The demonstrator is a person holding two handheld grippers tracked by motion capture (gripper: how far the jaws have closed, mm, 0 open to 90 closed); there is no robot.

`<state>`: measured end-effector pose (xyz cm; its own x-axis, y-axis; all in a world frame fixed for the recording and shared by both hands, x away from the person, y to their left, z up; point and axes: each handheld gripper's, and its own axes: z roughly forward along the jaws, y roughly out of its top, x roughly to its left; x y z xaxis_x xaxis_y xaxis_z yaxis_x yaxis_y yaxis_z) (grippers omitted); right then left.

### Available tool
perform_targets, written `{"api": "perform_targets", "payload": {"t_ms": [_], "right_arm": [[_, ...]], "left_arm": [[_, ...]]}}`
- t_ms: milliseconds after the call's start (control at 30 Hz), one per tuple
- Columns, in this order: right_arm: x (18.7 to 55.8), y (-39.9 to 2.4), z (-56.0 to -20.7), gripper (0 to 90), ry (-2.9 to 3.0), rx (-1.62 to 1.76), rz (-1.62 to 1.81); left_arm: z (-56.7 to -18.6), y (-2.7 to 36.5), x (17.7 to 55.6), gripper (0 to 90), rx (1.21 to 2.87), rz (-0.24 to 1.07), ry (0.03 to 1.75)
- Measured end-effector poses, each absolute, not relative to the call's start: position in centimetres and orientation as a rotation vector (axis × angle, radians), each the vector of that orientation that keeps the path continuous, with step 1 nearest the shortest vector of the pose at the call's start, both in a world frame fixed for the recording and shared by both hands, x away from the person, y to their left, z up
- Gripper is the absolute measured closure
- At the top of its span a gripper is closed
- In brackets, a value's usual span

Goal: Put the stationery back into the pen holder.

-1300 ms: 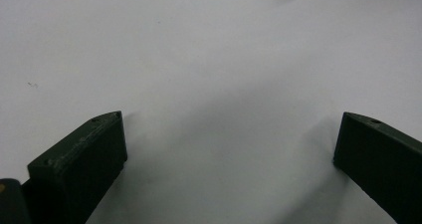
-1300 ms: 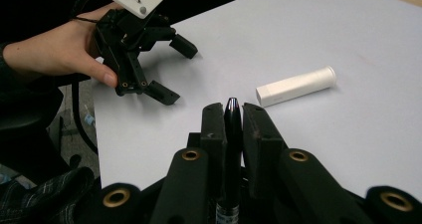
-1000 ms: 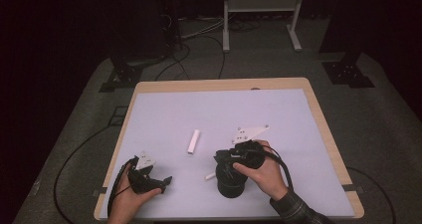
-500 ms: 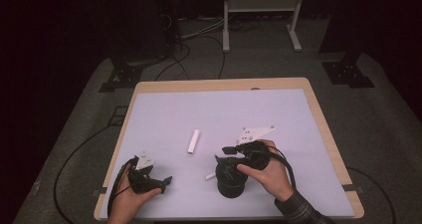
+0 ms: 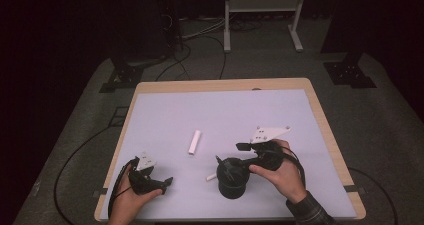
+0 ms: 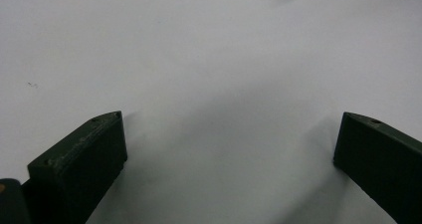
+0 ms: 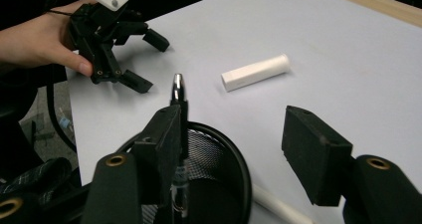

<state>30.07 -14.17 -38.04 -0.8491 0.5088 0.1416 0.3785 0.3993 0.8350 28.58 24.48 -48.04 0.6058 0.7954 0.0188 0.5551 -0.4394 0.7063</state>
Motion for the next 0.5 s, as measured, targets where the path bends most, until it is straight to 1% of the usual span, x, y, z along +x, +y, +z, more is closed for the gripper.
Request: {"api": "perform_targets", "payload": {"t_ms": [333,500], "right_arm": [[30.2,-17.0,-38.3,33.0,2.474,0.876,1.418],[30.5,-18.9,-38.9,28.1,2.439,0.942,1.402]], "left_arm": [[-48.0,24.5,28.6,0.0,2.16,0.463,1.06],[-48.0,24.5,28.6,0.0,2.166,0.461,1.058]]}}
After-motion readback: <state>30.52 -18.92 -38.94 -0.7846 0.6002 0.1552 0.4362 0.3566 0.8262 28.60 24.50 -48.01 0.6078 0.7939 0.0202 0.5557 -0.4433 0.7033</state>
